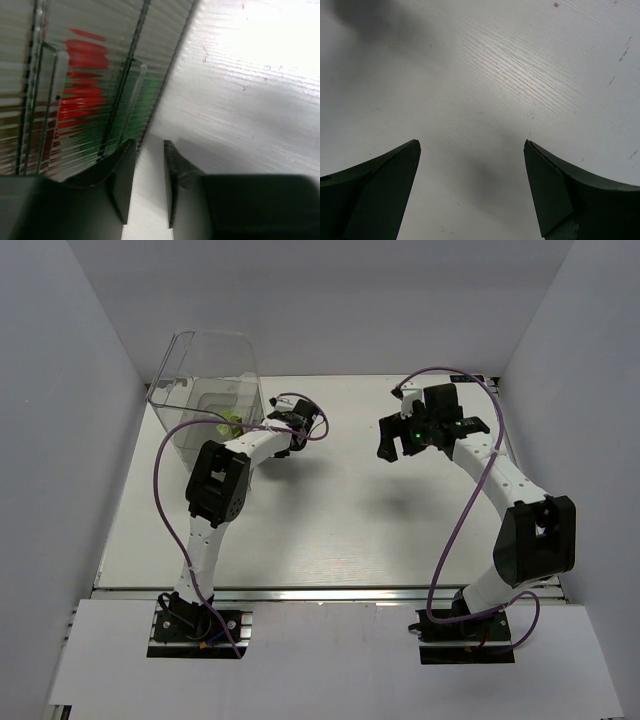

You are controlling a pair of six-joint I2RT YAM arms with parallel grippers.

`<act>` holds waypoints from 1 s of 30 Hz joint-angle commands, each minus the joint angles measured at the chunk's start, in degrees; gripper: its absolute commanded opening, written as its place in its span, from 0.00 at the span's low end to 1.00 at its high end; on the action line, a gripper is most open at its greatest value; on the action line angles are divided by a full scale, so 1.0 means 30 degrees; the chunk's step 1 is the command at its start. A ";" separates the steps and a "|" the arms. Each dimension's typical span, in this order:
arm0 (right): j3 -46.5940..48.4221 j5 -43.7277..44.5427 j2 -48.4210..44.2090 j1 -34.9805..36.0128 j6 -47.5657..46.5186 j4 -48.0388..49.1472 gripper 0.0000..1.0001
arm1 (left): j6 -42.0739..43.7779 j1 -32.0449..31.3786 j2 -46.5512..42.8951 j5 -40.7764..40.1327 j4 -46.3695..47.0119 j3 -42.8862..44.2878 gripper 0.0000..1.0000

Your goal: Sort the legos into containers by color

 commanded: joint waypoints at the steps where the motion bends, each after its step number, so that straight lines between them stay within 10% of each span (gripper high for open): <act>1: 0.0823 -0.0444 0.0199 -0.0166 -0.0112 -0.0129 0.89 | -0.0079 0.0107 -0.0411 -0.0559 -0.0310 0.0739 0.34; 7: 0.0969 -0.0941 0.0170 -0.0108 -0.0727 -0.0305 0.89 | 0.4717 -0.0098 -0.2340 1.0263 0.1647 -0.0310 0.17; 9: 0.1203 -0.1030 0.0287 -0.0107 -0.0699 -0.0364 0.89 | 0.5428 0.0105 -0.4038 1.6630 0.3316 -0.1890 0.50; 10: 0.1262 -0.1030 0.0345 -0.0108 -0.0670 -0.0393 0.89 | 0.5256 0.0107 -0.4682 1.7714 0.3931 -0.2418 0.97; 30: 0.1146 0.0318 -0.0650 -0.0166 0.1146 0.0486 0.89 | -0.0663 -0.0098 -2.0709 2.3291 1.4073 -1.5838 0.98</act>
